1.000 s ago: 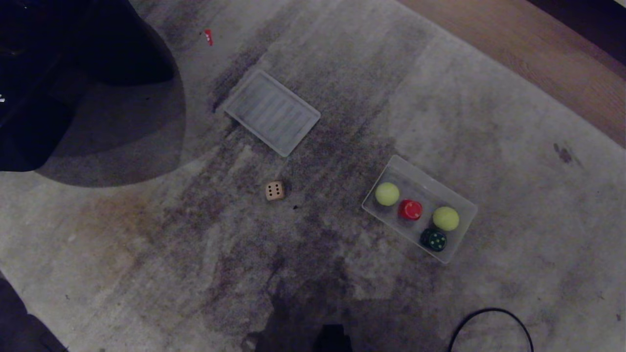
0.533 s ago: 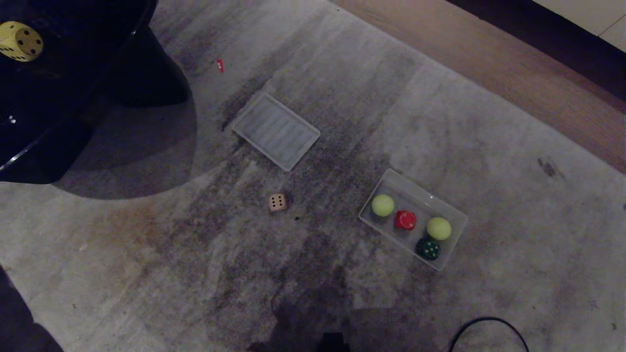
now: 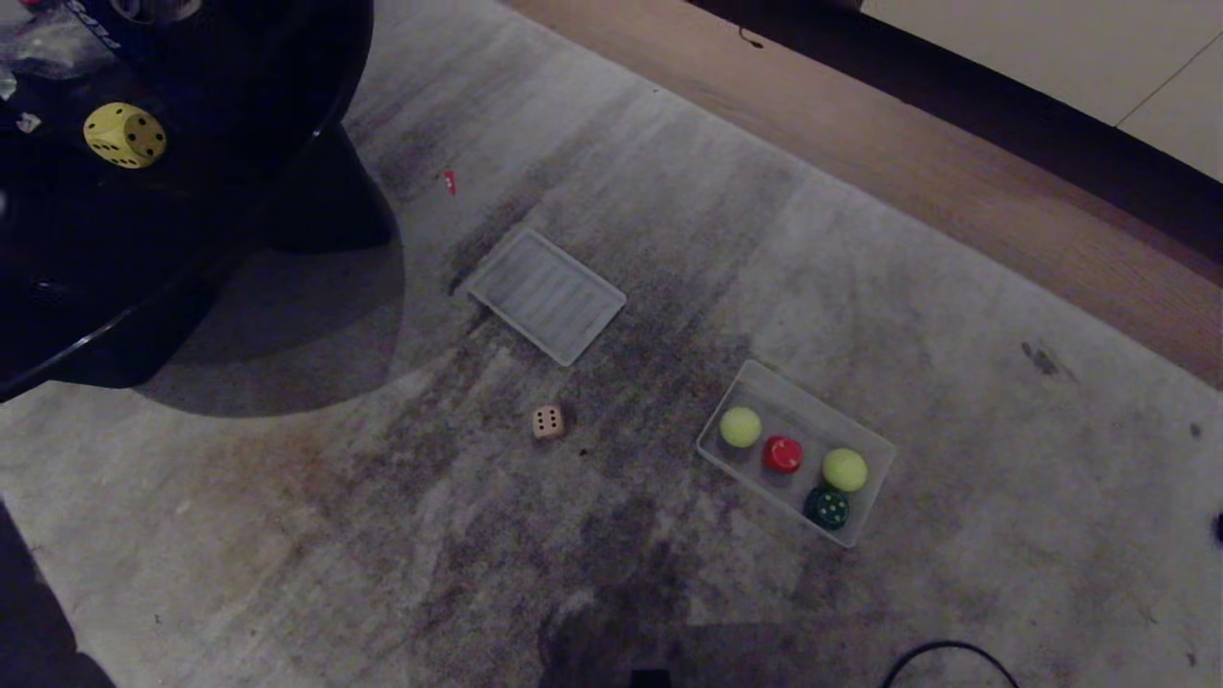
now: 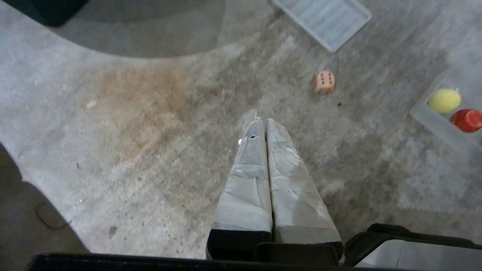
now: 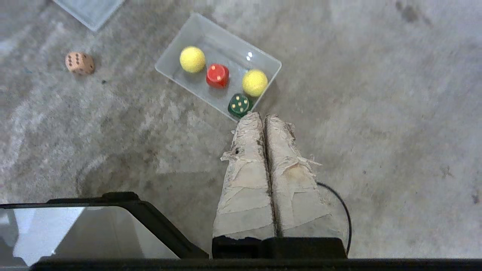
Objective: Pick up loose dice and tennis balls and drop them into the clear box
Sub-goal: Pick up toys out of the box
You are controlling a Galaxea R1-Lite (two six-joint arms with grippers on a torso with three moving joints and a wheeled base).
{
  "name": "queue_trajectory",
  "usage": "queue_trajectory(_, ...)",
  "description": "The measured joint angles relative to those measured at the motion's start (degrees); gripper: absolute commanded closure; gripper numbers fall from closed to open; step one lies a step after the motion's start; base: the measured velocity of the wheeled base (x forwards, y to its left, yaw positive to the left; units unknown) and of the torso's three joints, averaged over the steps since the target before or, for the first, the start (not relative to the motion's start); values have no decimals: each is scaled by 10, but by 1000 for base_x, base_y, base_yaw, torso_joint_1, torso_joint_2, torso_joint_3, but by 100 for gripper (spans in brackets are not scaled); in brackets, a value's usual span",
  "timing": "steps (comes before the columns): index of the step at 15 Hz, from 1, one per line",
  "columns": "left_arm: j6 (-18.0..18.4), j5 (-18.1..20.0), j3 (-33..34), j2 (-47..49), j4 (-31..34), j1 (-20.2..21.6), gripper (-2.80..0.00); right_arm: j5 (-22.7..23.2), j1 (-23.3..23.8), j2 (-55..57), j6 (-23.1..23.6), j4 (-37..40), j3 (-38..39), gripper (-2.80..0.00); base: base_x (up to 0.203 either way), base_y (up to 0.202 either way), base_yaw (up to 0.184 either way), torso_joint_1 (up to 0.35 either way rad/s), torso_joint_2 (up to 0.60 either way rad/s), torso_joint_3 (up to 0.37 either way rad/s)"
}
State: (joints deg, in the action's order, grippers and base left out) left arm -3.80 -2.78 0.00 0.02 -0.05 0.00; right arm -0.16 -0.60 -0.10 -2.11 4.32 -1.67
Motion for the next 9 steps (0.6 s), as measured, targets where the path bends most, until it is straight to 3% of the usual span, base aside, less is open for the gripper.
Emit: queue_trajectory(9,-1,0,0,0,0,0,0,1,0,0,1,0,0,0,0,0,0,2,-1,202)
